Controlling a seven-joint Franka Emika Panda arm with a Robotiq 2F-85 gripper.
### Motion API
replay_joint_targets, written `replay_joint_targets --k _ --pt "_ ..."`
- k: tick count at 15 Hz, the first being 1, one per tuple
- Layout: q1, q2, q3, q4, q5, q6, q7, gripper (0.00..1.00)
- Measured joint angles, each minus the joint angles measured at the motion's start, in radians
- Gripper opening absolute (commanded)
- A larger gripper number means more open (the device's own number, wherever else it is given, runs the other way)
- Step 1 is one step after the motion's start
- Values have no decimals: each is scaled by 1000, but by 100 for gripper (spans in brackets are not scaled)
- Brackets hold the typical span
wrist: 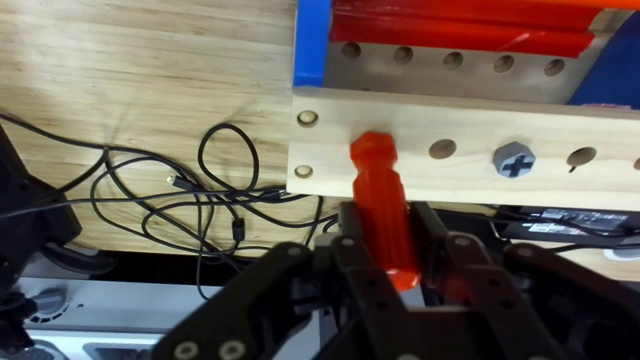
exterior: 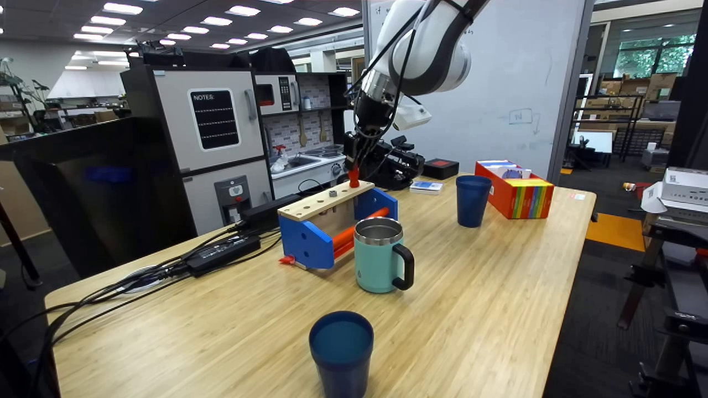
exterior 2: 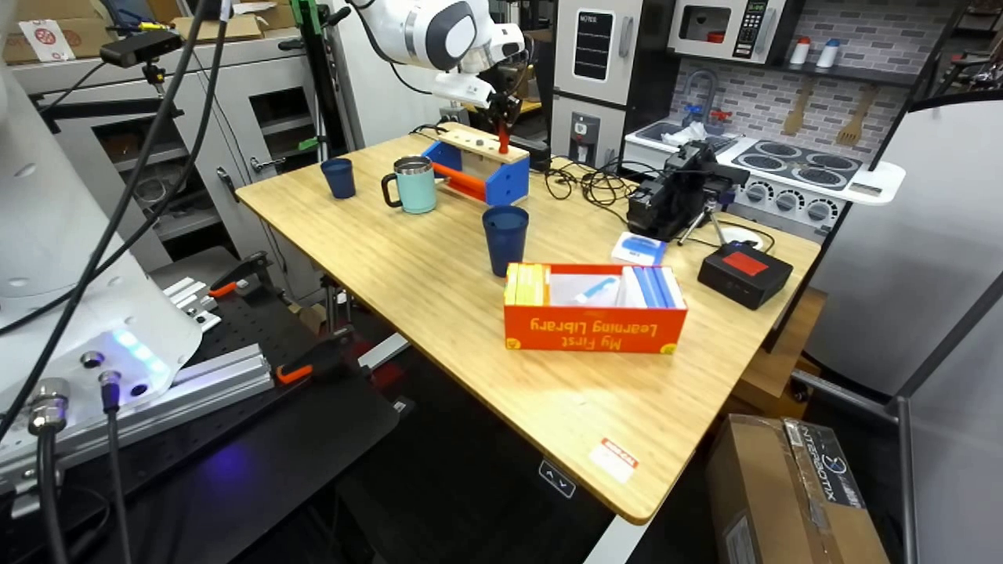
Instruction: Remove the orange object from the wooden tool box
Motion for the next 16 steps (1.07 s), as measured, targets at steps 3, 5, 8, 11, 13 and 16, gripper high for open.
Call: replay_joint_targets --k 3,5,8,11,13,16 --pt "149 -5 -150 -26 0 36 205 7" --pt "262 -4 -261 -40 0 37 342 7" --pt "406 0 -400 -58 0 15 531 7" --pt "496 0 -481 -60 0 -52 689 7" --pt "528 0 -508 -57 -3 -94 787 7" --pt "554 0 -529 -48 -32 -140 937 7"
